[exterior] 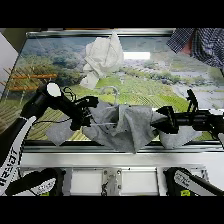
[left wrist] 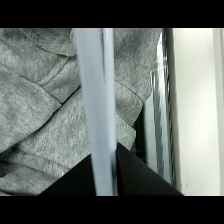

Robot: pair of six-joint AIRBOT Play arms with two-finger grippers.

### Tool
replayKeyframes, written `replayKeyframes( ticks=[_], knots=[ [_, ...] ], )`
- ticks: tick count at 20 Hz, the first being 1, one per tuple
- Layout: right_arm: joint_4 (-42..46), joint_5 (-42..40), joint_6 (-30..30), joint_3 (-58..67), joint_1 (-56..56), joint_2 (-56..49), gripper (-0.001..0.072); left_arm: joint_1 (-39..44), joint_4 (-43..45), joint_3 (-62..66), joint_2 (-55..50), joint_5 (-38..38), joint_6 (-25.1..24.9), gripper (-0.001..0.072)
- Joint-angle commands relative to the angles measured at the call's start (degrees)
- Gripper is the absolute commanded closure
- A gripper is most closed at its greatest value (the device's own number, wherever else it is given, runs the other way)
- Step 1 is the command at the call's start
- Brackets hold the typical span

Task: Fold the clothes and pants, and hang the long-sleeved shirts on hangers.

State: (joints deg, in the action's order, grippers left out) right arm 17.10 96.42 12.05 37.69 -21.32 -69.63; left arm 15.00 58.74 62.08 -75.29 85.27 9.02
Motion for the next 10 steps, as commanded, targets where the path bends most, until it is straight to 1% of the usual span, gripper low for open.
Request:
replayKeyframes(
  ticks=[1,10],
  knots=[
    [-0.48,-0.33,0.15,-0.04,1.95,-0.22,0.0063,0.02,-0.46,-0.02,-0.02,-0.2,0.0,0.0687],
    [-0.46,-1.05,-0.02,-0.04,2.78,-0.22,0.0062,0.02,-0.31,-0.02,0.0,-0.2,0.0,0.0686]
  ],
)
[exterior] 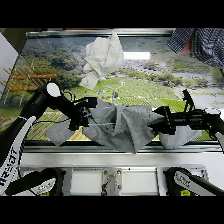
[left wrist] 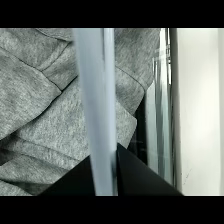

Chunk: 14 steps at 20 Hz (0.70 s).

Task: Fold the clothes and pants, and hang the long-sleeved shirts on hangers.

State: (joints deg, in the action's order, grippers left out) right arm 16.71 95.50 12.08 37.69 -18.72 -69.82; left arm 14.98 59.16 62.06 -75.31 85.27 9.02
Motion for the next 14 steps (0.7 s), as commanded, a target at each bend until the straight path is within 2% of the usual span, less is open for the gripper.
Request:
replayKeyframes(
  ticks=[1,9,10,11,12,14],
  knots=[
    [-0.07,-0.13,-0.04,-0.04,0.17,-0.02,0.0063,0.04,-0.72,0.0,0.02,-0.22,-0.02,0.0686],
    [-0.07,-0.24,-0.04,-0.04,0.17,-0.02,0.0066,0.04,-0.72,0.0,0.0,-0.24,-0.02,0.0687],
    [-0.07,-0.31,-0.04,-0.04,0.17,-0.02,0.0172,0.04,-0.72,0.0,0.0,-0.26,-0.02,0.0686],
    [-0.07,-0.31,-0.04,-0.04,0.17,-0.02,0.0445,0.04,-0.72,0.0,0.02,-0.28,-0.02,0.0686],
    [-0.07,-0.35,-0.09,-0.04,0.17,-0.02,0.0682,0.04,-0.72,0.0,0.0,-0.33,-0.02,0.0686],
    [-0.09,-0.81,0.15,-0.04,0.24,-0.02,0.0688,0.04,-0.72,0.0,0.02,-0.39,-0.02,0.0686]
  ],
)
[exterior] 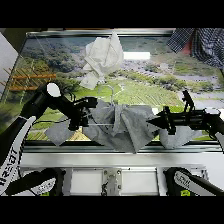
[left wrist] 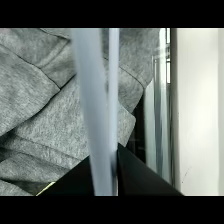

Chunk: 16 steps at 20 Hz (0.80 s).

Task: Fold the clothes and pants, and hang the long-sleeved shirts on hangers.

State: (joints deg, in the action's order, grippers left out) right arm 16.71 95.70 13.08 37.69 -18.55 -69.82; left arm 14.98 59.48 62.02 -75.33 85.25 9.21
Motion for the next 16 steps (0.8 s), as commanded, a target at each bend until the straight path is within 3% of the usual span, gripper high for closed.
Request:
replayKeyframes(
  ticks=[1,10,11,12,16],
  knots=[
    [-0.09,-0.98,-0.87,-0.04,0.07,-0.02,0.0689,0.04,-1.05,0.04,0.02,-0.39,-0.22,0.0686],
    [-0.07,-0.98,-0.87,-0.04,0.07,-0.02,0.069,0.04,-0.55,0.04,0.04,-0.24,0.66,0.0671],
    [-0.07,-0.98,-0.87,-0.04,0.07,-0.02,0.069,0.04,-0.57,0.04,0.04,-0.35,2.43,0.0407],
    [-0.07,-0.98,-0.87,-0.04,0.07,0.0,0.0691,0.02,-0.57,0.04,0.04,-1.03,5.79,0.025],
    [-0.07,-1.01,-0.9,-0.04,0.04,0.0,0.0692,0.02,-0.55,0.04,0.39,-1.27,16.06,0.0251]
  ],
)
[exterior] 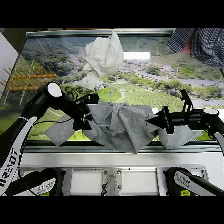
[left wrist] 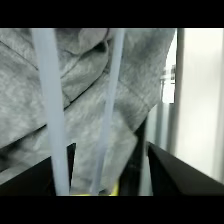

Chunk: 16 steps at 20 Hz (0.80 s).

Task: Fold the clothes and pants, and hang the long-sleeved shirts on hangers.

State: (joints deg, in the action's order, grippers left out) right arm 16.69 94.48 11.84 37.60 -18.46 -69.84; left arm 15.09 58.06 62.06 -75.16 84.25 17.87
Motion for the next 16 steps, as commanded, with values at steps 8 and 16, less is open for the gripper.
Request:
replayKeyframes(
  ticks=[8,16],
  knots=[
    [-0.04,0.22,0.17,0.04,-0.02,0.02,0.0693,-7.98,0.7,0.0,8.59,-0.35,17.73,0.0252],
    [-10.43,-1.31,-1.4,0.37,-0.04,3.3,0.0694,-19.87,0.74,-3.1,19.15,-8.61,42.77,0.0253]
  ],
)
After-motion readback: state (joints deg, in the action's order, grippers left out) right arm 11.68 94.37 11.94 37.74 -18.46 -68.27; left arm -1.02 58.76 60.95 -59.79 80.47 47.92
